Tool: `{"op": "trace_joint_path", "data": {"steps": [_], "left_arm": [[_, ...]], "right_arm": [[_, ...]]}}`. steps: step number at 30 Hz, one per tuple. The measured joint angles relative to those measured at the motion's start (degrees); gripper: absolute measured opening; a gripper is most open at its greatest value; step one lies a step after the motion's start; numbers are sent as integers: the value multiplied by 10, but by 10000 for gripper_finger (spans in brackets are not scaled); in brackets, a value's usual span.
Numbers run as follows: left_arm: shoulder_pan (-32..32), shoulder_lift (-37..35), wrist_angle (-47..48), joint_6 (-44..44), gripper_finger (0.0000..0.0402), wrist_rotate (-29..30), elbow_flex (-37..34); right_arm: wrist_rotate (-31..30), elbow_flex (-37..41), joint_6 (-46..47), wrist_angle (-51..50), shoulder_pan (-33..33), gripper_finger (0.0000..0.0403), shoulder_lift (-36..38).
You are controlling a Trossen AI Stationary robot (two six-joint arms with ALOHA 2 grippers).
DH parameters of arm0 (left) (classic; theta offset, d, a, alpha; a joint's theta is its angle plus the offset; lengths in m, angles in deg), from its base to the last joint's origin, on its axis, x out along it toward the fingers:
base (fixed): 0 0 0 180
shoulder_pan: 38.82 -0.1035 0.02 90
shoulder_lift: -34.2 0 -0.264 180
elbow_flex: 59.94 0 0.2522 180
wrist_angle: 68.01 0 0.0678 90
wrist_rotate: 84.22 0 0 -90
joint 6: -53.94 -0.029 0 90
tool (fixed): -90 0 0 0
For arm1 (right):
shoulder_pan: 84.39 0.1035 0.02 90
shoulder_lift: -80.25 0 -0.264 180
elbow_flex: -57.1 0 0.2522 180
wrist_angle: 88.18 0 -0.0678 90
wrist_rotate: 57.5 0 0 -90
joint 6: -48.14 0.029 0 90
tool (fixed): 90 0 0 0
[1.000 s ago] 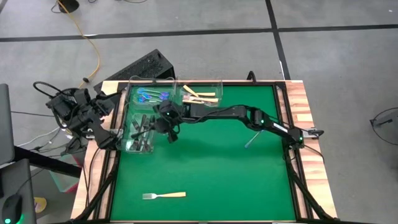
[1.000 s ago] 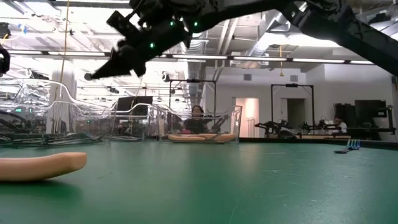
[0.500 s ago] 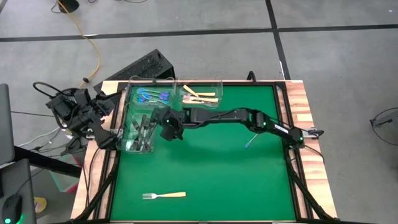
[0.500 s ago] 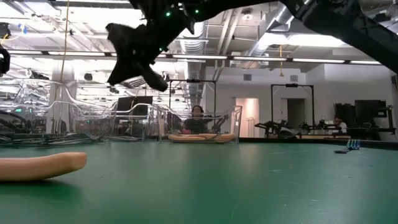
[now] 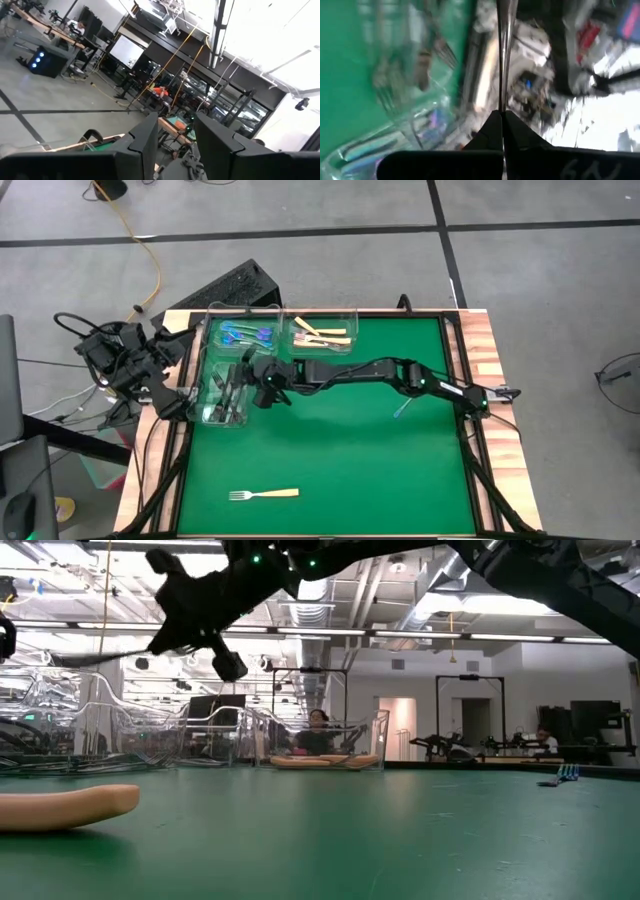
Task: Sort silverware by color (type)
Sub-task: Put the black fork into the middle left transparent bin
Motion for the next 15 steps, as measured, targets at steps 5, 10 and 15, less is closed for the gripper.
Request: {"op": "trace_joint_path", "data": {"steps": [5, 10, 15], "left_arm": [[0, 0, 0, -6, 112, 13, 0], [0, 0, 1, -6, 112, 12, 0], [0, 0, 9, -7, 112, 24, 0]], "right_arm": [[26, 1, -49, -30, 0, 5, -14], [40, 0, -53, -27, 0, 5, -22], [65, 0, -55, -25, -8, 6, -23]]}}
